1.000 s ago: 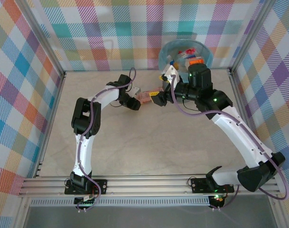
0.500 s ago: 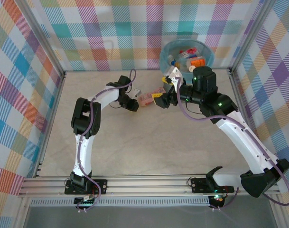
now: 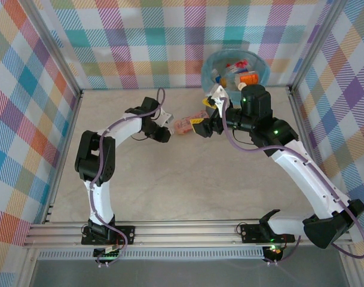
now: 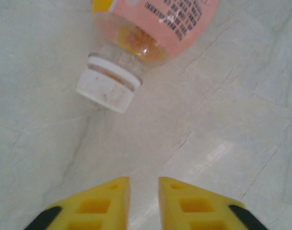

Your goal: Put the plastic bottles in the bin

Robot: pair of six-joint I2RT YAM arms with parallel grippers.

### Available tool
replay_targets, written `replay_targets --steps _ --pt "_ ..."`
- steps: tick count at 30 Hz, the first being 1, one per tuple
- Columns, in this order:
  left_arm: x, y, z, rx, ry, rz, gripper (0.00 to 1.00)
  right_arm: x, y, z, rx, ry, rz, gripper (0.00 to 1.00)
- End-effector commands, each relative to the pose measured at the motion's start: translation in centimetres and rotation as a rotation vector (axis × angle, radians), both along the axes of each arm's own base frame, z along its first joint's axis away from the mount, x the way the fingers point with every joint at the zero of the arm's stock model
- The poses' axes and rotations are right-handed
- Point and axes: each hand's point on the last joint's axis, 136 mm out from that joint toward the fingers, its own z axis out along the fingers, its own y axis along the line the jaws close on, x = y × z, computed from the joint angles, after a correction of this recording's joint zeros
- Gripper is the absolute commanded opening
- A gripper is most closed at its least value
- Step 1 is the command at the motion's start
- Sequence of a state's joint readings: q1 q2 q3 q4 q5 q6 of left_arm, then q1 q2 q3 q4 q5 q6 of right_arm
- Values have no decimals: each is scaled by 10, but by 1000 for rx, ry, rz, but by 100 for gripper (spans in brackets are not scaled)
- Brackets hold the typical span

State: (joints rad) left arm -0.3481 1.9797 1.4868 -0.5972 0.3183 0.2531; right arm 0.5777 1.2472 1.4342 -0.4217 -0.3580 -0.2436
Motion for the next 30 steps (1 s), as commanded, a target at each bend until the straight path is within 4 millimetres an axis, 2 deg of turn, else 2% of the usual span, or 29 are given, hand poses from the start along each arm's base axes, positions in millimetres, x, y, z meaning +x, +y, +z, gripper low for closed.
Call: replay_targets --steps 1,4,8,13,24,27,30 --pt "8 9 6 33 -45 30 41 -2 7 6 30 -6 30 85" --pt "22 8 9 48 -73 29 60 -2 10 8 34 -5 35 85" --pt "42 0 2 68 -53 -19 65 -4 11 6 28 3 37 85" --pt "53 -16 -12 45 -1 -111 65 -9 7 4 21 14 24 85" --pt "52 -36 -29 -37 78 -195 63 -14 11 -6 18 65 40 84" --pt "51 -37 -31 -42 85 -197 59 -14 13 -6 17 64 44 84" --pt "50 -38 -29 -53 84 -202 49 -14 13 -5 15 60 44 84"
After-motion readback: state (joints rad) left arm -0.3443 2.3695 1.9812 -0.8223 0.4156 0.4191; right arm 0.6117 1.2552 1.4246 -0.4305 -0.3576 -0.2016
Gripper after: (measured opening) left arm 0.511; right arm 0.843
